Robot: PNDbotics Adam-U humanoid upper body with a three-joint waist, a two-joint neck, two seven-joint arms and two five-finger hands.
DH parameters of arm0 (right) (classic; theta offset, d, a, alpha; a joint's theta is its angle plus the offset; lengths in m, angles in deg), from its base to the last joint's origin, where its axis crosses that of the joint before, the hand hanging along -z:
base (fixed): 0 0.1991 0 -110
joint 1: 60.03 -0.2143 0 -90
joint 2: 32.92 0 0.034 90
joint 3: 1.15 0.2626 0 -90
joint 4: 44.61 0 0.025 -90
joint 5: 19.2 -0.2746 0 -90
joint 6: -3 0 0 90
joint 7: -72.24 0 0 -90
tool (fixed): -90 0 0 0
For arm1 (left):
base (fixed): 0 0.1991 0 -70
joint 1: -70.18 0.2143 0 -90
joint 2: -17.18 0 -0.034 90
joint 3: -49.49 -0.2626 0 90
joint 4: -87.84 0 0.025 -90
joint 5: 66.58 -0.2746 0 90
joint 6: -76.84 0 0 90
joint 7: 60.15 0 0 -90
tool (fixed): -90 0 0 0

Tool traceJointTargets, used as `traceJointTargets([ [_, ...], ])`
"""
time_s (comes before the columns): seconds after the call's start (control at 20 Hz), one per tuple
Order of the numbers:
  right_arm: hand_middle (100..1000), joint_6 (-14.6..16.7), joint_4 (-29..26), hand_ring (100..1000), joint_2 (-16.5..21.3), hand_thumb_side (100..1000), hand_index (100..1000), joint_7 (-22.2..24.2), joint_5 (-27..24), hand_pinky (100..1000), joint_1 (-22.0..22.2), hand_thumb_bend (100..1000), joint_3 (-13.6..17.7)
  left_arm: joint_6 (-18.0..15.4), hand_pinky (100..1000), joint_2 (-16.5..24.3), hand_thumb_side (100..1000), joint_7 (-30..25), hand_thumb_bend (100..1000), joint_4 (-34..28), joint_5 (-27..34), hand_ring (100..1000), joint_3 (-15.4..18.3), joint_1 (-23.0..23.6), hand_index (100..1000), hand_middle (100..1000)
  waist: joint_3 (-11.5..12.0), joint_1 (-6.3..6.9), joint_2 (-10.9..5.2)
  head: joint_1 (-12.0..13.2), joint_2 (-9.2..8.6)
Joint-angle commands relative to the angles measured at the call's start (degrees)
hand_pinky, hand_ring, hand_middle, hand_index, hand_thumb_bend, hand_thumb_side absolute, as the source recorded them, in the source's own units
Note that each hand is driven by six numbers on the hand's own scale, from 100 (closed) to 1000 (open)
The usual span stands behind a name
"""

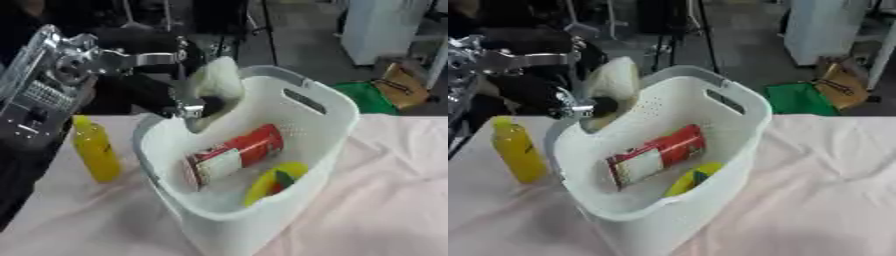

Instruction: Pick up objects on the table and place them in the box.

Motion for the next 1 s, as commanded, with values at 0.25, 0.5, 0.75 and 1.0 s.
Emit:
traceJointTargets([
  [0.25, 551, 0.3, -0.97, 545, 1.46, 848, 734, 0.22, -0.49, 729, -0.3, 100, -0.15, -1.61, 684, -1.14, 888, 0.05, 387, 5.47, -2.43, 750, -3.11, -2.65, 809, 728, -0.42, -0.1, -1.42, 0.54, -0.14],
  [0.5, 551, 0.4, -0.97, 544, 1.4, 849, 733, 0.27, -0.6, 729, -0.28, 100, -0.22, -3.14, 774, -2.03, 864, 0.05, 567, 8.54, -7.61, 866, -4.51, -3.17, 1000, 851, -0.72, -0.15, -1.37, 0.72, -0.41],
  [0.75, 550, 0.4, -0.97, 544, 1.34, 850, 732, 0.32, -0.67, 728, -0.24, 100, -0.21, -5.49, 806, -2.66, 884, 0.05, 845, 9.5, -12.41, 899, -4.01, -3.6, 1000, 891, -0.8, -0.15, -1.29, 0.74, -0.41],
  [1.0, 550, 0.4, -0.97, 544, 1.3, 851, 732, 0.41, -0.72, 728, -0.25, 100, -0.25, -6.15, 802, -2.84, 880, 0.05, 836, 9.45, -12.66, 894, -3.37, -3.92, 1000, 884, -0.82, -0.07, -1.19, 0.81, -0.4],
])
